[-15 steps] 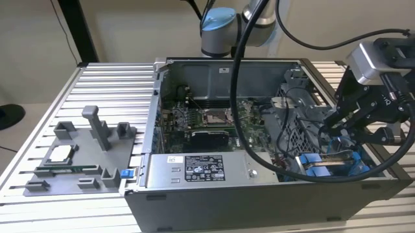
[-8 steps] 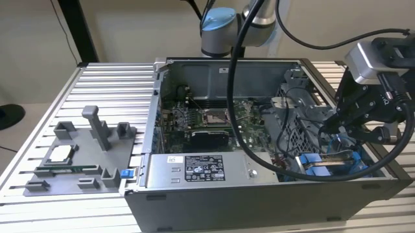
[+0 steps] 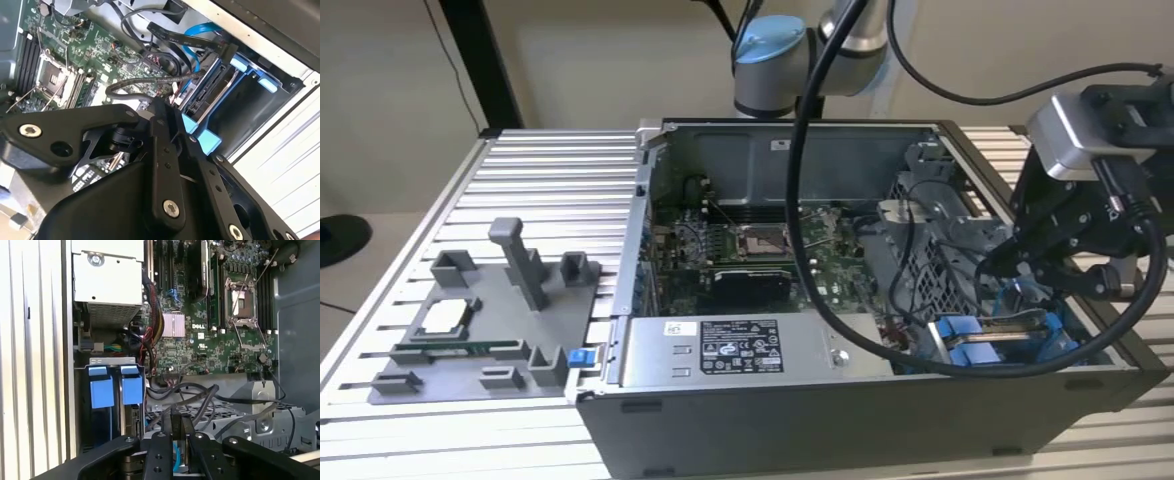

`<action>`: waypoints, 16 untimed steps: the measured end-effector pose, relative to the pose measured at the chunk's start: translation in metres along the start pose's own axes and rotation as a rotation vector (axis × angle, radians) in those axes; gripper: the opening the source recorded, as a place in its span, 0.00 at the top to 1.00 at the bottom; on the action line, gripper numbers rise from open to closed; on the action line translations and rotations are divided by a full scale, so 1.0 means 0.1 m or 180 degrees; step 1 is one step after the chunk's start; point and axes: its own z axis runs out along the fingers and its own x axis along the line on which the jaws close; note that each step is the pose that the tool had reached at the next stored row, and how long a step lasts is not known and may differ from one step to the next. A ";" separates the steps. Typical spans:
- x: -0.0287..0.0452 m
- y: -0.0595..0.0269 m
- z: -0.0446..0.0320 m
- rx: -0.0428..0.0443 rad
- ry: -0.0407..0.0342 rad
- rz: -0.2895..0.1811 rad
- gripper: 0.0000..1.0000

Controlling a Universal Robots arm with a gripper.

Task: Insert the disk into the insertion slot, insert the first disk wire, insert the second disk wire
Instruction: 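Insert the first disk wire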

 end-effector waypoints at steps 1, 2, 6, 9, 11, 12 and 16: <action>0.013 -0.001 0.002 0.0007 0.0000 -0.0008 1.00; 0.029 -0.002 0.004 0.0011 0.0000 -0.0016 1.00; 0.097 -0.007 0.012 0.0018 0.0003 -0.0047 1.00; 0.135 -0.012 0.022 0.0021 0.0012 -0.0069 1.00; 0.149 -0.014 0.025 0.0023 0.0035 -0.0079 1.00; 0.153 -0.016 0.025 0.0023 0.0055 -0.0082 1.00; 0.164 -0.022 0.030 0.0021 0.0162 -0.0099 1.00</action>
